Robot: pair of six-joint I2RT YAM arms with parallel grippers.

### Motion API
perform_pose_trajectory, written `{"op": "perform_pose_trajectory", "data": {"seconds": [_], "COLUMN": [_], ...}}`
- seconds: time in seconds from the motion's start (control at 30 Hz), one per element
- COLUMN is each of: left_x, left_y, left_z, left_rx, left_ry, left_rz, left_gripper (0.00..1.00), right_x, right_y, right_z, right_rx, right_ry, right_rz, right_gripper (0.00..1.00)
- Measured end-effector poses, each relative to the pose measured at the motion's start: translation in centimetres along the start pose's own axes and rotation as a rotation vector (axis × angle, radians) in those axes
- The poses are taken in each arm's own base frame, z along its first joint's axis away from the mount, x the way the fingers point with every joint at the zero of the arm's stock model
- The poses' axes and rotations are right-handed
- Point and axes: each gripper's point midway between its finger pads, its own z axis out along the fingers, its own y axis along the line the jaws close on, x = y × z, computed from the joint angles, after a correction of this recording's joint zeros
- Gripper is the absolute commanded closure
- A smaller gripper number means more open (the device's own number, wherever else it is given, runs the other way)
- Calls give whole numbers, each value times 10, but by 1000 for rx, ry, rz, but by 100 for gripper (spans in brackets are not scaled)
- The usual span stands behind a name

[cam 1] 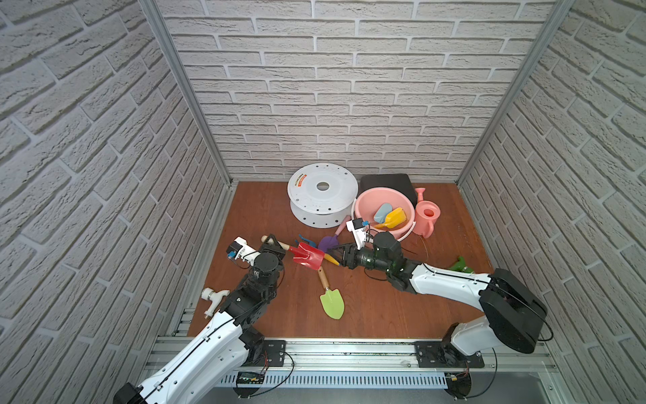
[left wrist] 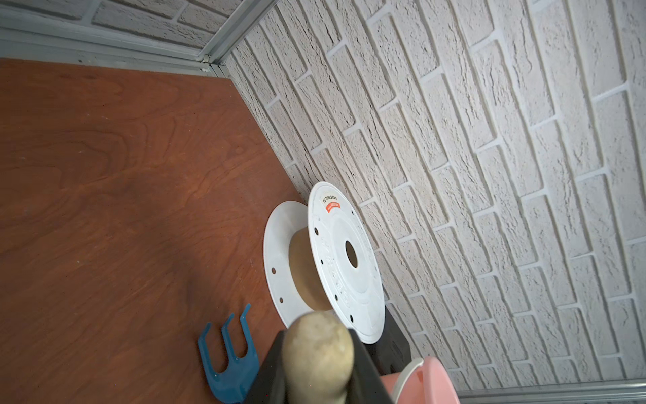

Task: Organize the gardening tools
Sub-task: Pick up the gardening tool from the center of the board.

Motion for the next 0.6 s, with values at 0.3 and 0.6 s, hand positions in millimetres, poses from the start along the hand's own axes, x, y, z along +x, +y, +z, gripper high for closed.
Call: {"op": "perform_pose_trajectory", "data": {"seconds": [0.3, 0.6], "left_x": [2, 3], "left_y": [-2, -2], "left_z": [-1, 0], "left_rx": [10, 9], "left_ry": [16, 20], "left_rz": [-75, -131], "left_gripper": [93, 93], "right_x": [-2, 12], "right_y": [16, 10], "right_z": [16, 25], "right_rx": [-63, -53], "right_ry": [-82, -102], "right_rz": [11, 39], "right_gripper": [63, 86]}}
